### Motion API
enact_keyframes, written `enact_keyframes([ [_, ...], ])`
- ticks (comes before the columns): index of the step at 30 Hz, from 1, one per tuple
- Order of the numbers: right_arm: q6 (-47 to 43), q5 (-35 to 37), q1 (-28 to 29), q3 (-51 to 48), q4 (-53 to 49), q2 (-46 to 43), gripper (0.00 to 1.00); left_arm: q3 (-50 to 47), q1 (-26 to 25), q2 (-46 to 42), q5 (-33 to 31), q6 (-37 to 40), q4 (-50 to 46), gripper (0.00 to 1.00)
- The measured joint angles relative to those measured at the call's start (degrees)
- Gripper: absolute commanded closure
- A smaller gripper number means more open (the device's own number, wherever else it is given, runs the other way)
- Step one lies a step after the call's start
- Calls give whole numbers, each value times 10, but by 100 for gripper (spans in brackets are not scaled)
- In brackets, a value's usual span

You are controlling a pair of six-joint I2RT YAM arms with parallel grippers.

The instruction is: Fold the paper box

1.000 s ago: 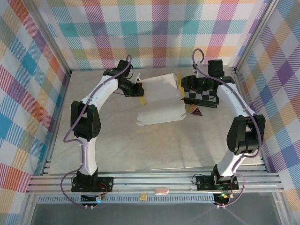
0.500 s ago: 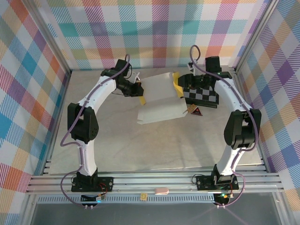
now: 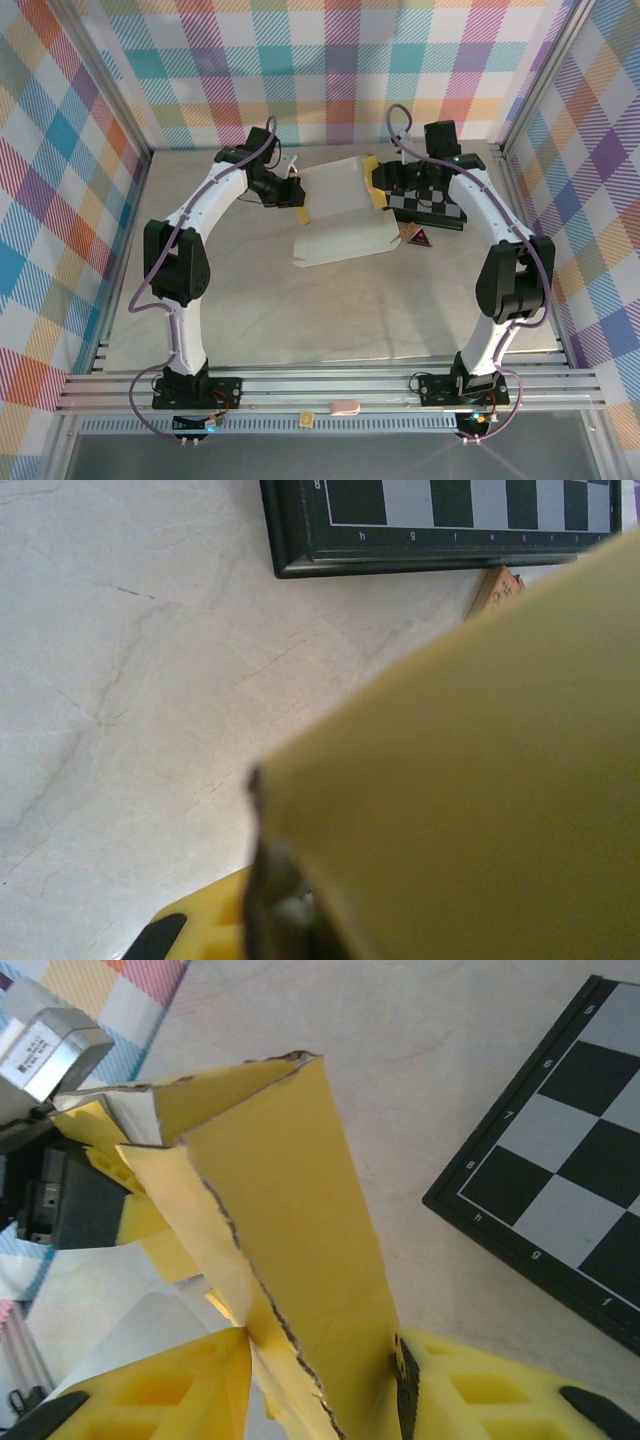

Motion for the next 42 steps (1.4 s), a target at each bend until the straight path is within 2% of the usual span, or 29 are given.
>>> enact_keyframes([
  [12,-30,132,51,0,0,-8,60,0,0,-1,-19,0,-7,100],
  [20,-52,169,69,1,-11,-11,59,0,-1,-6,-25,0,-17,100],
  [27,-51,116,57,16,-42,-11,67,0,-1,-7,-35,0,-20,100],
  [33,-51,34,37,32,-80,-11,62,0,-1,-7,-35,0,-20,100],
  [42,-38,-52,11,35,-94,-11,62,9,-1,-7,-33,0,-21,100],
])
